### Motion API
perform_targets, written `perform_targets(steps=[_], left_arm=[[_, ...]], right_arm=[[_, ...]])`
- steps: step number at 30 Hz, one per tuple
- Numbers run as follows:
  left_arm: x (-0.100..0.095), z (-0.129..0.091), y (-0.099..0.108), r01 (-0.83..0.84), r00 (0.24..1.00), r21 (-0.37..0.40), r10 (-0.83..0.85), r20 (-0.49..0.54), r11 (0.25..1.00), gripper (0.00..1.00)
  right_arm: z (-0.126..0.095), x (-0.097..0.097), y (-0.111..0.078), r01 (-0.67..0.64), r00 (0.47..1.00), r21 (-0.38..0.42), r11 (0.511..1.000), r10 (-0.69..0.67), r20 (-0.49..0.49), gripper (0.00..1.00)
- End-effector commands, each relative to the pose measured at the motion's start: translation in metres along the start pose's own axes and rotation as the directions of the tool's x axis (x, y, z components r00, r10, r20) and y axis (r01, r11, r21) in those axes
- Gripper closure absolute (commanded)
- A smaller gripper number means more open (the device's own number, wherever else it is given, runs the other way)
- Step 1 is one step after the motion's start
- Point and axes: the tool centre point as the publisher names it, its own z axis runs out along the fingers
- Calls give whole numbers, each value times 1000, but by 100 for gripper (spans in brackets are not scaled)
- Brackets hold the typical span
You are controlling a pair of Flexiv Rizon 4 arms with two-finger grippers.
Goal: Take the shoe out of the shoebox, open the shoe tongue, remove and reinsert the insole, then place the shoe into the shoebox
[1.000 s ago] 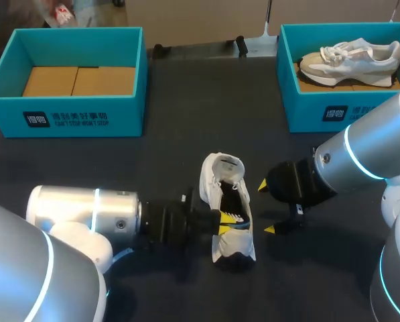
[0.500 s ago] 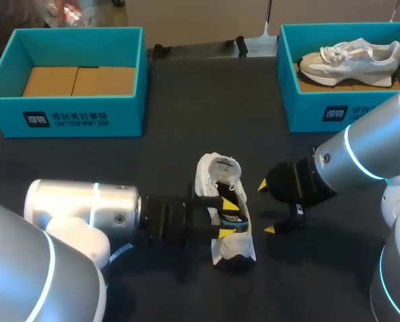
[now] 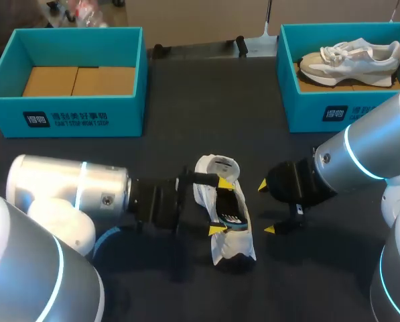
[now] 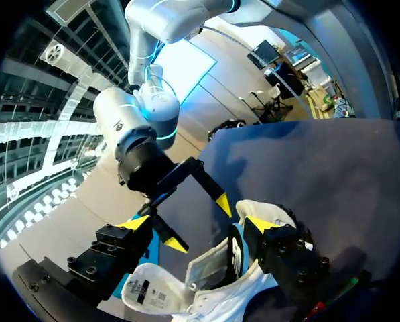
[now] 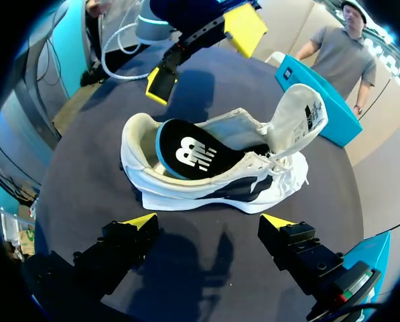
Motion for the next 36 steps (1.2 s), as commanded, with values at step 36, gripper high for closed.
perform_targets(steps=[36], left_arm=[[-27, -42, 0, -130, 793, -23, 91, -602, 991, 0]], right_arm=[[0, 1, 1, -1, 1000, 4, 1000, 1, 3, 0]])
